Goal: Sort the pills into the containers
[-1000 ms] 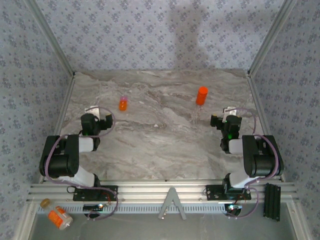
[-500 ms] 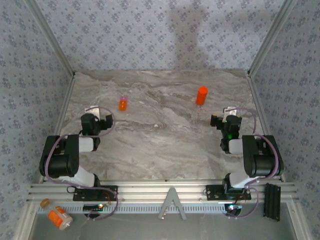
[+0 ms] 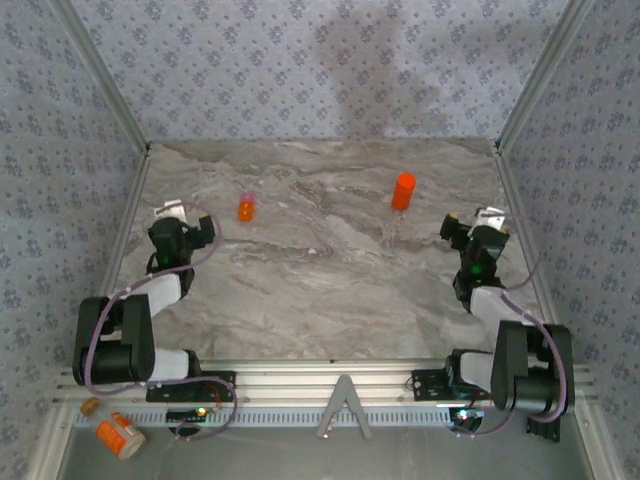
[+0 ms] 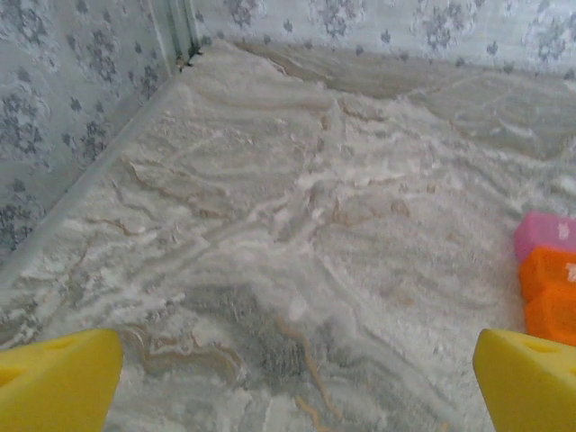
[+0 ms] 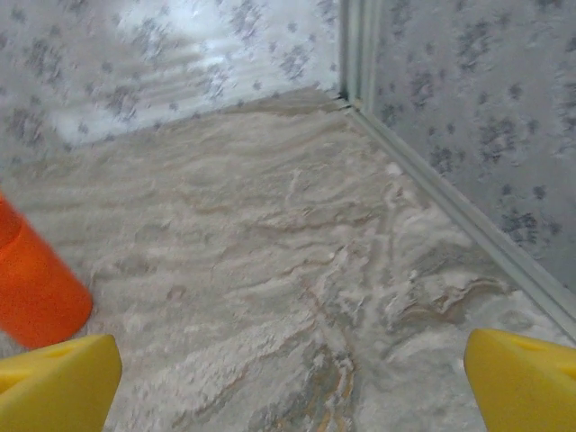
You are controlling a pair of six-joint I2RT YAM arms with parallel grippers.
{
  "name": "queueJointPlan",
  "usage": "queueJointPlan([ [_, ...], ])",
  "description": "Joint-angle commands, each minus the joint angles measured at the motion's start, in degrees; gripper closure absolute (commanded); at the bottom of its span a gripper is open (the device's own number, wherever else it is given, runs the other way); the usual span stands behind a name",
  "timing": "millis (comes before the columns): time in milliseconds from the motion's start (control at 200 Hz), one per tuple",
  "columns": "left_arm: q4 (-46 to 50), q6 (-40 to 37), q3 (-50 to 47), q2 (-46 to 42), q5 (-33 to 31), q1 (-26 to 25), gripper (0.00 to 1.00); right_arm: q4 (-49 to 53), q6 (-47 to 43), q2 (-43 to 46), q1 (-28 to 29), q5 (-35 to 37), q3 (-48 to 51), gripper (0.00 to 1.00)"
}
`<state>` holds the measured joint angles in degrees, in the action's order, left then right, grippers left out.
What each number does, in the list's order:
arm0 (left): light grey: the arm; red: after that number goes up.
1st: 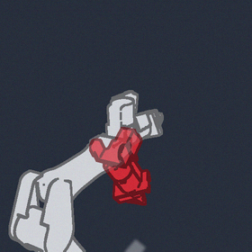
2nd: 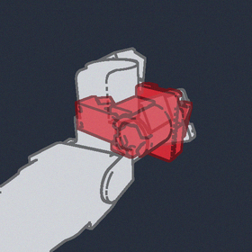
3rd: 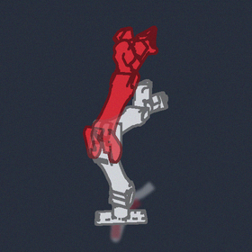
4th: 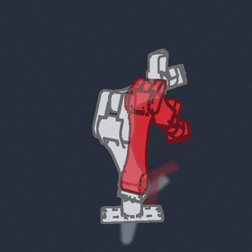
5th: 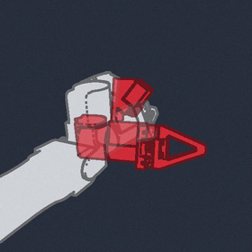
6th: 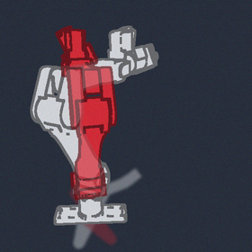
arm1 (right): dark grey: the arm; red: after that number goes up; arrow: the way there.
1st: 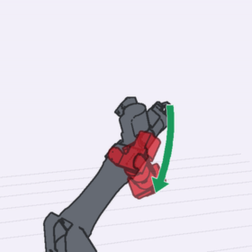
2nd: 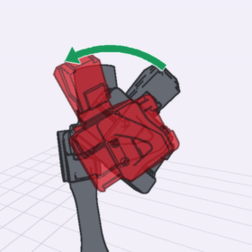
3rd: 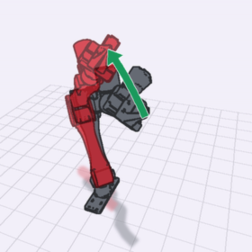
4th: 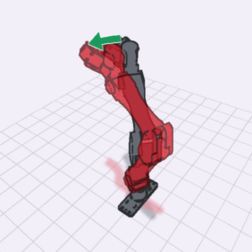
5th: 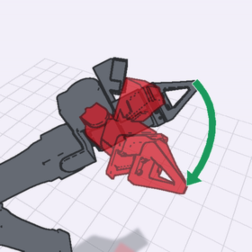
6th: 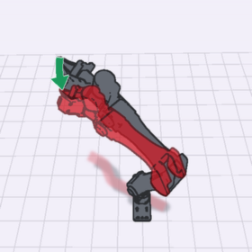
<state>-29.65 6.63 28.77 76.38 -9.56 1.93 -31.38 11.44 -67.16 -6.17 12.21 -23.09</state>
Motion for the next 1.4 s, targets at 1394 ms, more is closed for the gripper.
queueJointPlan([
  [1394, 44.6, 17.1, 59.9, 45.2, 21.4, -10.3, 0.0, 62.5, 15.0, 12.8, 40.5, -7.5, -23.3, 0.0],
])
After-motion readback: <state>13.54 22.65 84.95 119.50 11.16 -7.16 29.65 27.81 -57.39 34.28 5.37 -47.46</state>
